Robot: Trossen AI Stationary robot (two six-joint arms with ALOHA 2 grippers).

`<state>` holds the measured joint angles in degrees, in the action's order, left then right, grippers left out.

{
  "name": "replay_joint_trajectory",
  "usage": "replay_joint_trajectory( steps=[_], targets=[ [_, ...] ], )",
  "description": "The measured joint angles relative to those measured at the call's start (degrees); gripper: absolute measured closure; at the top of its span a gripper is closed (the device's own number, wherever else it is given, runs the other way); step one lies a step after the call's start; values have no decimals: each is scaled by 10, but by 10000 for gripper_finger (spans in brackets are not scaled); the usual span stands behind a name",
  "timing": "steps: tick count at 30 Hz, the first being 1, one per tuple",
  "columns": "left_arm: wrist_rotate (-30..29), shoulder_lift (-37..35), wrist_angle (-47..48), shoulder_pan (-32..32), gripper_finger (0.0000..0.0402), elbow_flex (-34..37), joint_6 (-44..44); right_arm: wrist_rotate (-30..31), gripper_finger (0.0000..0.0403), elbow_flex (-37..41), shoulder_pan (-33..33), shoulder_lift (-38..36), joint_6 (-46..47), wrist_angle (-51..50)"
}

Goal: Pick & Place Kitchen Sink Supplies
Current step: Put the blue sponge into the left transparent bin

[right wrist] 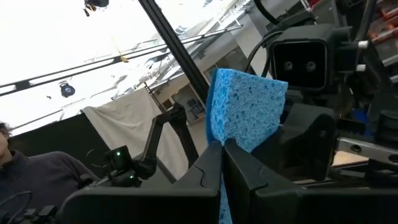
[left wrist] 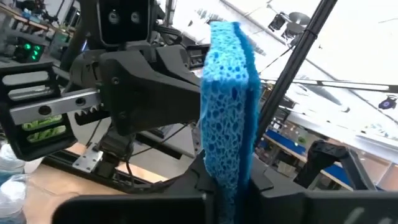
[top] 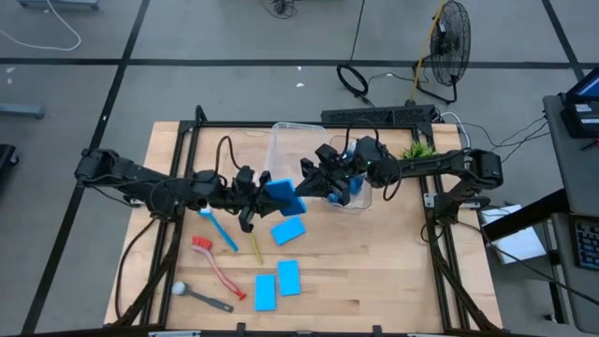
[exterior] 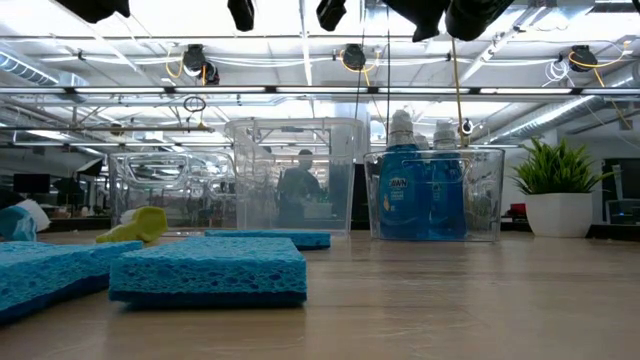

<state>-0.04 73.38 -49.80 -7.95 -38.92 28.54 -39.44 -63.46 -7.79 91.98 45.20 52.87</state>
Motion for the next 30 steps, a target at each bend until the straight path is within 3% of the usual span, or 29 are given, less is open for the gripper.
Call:
replay_joint_trajectory(
  steps=[7,14,18,21,25,30],
  targets=[
    [5,-11,48,5,392,0,7,-19,382,1,0,0,-29,-9],
    [2,-76,206,22,392,-1,17,-54,296,1,-5,2,-11,-36],
    [-58,-138,349,33,392,0,19,-121,251,1,-21,0,-4,-43],
    [-105,-181,458,38,392,0,29,-129,233,1,-35,-1,4,-44],
    [-165,-224,565,53,392,0,39,-132,229,1,-54,-16,-14,-58],
    [-187,-248,671,87,392,0,50,-134,240,1,-78,-42,-56,-132]
  ],
)
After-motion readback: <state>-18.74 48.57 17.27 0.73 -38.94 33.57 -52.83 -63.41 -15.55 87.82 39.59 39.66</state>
